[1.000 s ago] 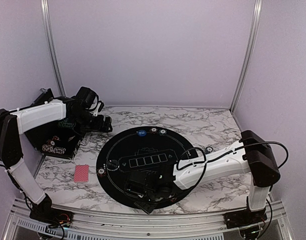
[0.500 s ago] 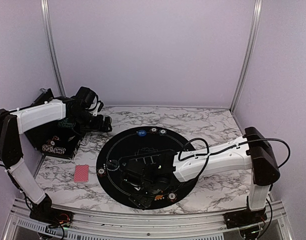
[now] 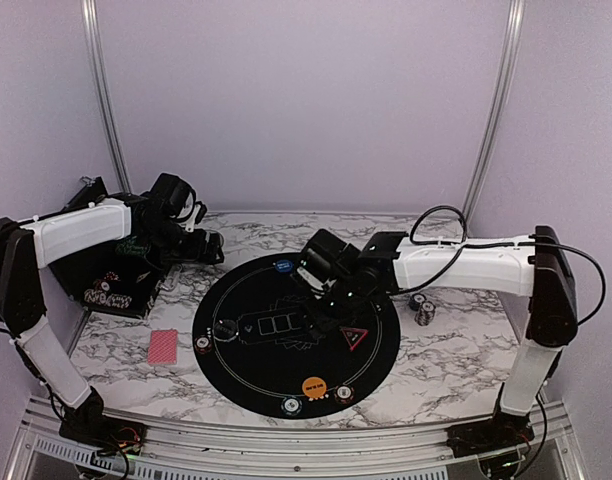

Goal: Distribute texas hold em gaming equipment
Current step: Place the poker chips pile in the big blind area, then pick up the pile of poker chips from the center of the board.

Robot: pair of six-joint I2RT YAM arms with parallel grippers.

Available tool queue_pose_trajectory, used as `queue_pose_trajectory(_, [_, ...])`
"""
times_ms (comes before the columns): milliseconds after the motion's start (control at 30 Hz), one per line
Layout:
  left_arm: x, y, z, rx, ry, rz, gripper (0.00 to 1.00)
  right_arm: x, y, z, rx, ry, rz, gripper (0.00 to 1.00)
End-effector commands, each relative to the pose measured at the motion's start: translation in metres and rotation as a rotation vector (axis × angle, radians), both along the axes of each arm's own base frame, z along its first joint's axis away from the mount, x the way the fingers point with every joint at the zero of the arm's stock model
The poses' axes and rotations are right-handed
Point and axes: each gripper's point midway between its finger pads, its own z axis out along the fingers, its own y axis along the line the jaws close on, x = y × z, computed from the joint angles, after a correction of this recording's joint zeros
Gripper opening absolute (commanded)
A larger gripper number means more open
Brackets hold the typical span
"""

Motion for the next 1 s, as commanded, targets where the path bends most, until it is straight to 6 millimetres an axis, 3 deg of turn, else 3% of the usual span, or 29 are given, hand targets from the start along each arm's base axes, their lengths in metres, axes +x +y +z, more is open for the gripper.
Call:
queue_pose_trajectory(0, [0.000, 0.000, -0.008, -0.006, 0.016, -0.012, 0.99, 0.046, -0.062, 0.021, -0.030, -0.046, -0.129, 0.75])
queue_pose_trajectory(233, [-0.001, -0.002, -0.010, -0.011, 0.022, -0.016, 0.99, 0.101, -0.149, 0.023, -0.073, -0.047, -0.312, 0.75])
queue_pose_trajectory(433, [-0.001, -0.003, -0.011, -0.017, 0.028, -0.021, 0.99, 0.129, -0.205, 0.013, -0.082, -0.026, -0.420, 0.75])
queue_pose_trajectory(667, [-0.001, -0.004, -0.010, -0.019, 0.027, -0.023, 0.99, 0.143, -0.242, -0.010, -0.057, 0.025, -0.484, 0.76])
queue_pose_trajectory(967, [-0.001, -0.003, -0.009, -0.014, 0.023, -0.020, 0.99, 0.148, -0.251, -0.050, -0.080, 0.098, -0.481, 0.75])
